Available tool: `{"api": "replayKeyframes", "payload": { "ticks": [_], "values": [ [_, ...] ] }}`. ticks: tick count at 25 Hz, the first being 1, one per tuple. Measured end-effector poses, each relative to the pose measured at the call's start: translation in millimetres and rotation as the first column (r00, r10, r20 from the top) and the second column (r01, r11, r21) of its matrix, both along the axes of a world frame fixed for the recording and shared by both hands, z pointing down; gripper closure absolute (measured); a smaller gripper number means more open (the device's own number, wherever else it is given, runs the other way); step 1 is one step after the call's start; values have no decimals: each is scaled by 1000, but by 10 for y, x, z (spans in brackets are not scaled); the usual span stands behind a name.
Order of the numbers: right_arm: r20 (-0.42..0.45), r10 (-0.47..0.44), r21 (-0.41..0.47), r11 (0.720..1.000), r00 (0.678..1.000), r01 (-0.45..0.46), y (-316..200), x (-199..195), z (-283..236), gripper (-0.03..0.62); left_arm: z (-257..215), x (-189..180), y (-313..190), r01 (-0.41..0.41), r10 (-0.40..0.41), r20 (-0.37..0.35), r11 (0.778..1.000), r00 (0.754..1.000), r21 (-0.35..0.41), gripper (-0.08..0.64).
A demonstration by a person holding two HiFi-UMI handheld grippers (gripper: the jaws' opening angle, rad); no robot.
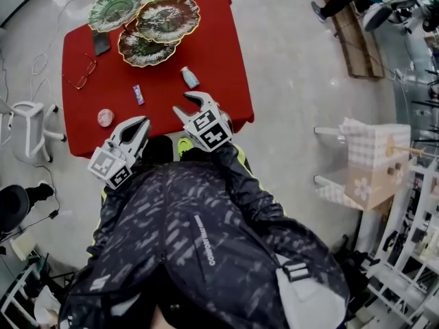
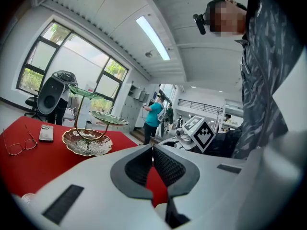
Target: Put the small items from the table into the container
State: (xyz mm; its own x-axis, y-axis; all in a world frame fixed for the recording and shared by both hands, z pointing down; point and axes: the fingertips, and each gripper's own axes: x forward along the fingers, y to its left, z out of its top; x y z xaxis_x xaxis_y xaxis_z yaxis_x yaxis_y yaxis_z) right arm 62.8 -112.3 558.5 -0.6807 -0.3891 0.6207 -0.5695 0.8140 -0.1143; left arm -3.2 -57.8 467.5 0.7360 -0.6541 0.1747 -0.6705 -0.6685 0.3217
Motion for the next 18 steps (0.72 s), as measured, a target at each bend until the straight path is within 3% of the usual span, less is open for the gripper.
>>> {"api": "replayKeyframes", "payload": {
  "ticks": [10, 18],
  "values": [
    [-75, 114, -24, 993, 991, -116, -442, 209, 396, 391, 94, -144, -248, -20, 20, -4, 1000, 1000, -19, 548],
    [-117, 137, -72, 987, 984, -146, -647, 302, 727, 348, 137, -155, -317, -36, 36, -6, 998, 999, -45, 548]
  ]
}}
